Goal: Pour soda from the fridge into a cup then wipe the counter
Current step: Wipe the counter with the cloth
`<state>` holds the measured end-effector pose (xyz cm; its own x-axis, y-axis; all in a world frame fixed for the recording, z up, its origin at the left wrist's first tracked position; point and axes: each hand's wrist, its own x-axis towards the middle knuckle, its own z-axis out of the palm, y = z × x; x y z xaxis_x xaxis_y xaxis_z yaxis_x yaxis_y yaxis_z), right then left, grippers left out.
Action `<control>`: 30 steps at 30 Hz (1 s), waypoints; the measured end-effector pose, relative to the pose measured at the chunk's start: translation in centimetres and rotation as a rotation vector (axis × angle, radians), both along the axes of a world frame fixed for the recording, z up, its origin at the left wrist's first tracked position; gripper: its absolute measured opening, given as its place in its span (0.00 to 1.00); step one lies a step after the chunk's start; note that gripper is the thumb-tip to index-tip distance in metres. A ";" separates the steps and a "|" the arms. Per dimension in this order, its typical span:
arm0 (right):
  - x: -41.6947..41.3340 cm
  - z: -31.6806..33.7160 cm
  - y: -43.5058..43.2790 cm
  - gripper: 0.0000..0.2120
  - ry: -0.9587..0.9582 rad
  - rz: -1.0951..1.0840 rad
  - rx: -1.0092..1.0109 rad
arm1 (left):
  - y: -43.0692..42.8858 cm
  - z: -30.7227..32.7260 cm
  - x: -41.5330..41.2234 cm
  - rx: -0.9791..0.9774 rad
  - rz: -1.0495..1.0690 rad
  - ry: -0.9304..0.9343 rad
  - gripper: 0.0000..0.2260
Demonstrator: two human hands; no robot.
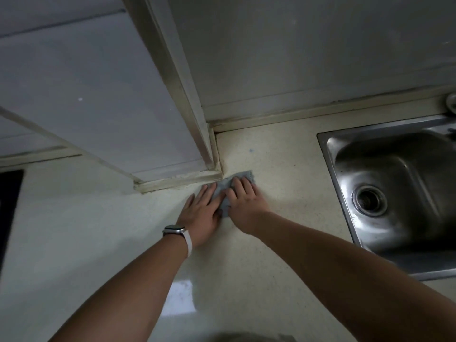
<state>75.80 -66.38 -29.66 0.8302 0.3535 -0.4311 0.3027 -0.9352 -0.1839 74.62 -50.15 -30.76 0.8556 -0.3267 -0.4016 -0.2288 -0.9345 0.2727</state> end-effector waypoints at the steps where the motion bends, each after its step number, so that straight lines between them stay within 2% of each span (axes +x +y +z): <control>1: 0.1 0.0 0.6 0.28 0.007 -0.006 0.012 | 0.5 0.1 0.0 -0.002 0.013 0.003 0.27; 13: -0.8 -1.0 5.6 0.26 -0.025 0.013 0.027 | 5.4 0.2 -1.3 0.018 0.086 -0.008 0.26; 30: -6.7 -0.9 6.4 0.27 -0.042 -0.015 0.003 | 5.6 0.3 -6.2 -0.016 0.106 0.008 0.25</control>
<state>69.10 -59.93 -30.54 0.8529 0.3420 -0.3945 0.2961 -0.9392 -0.1741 68.44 -44.51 -30.46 0.8823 -0.2412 -0.4042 -0.1267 -0.9487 0.2896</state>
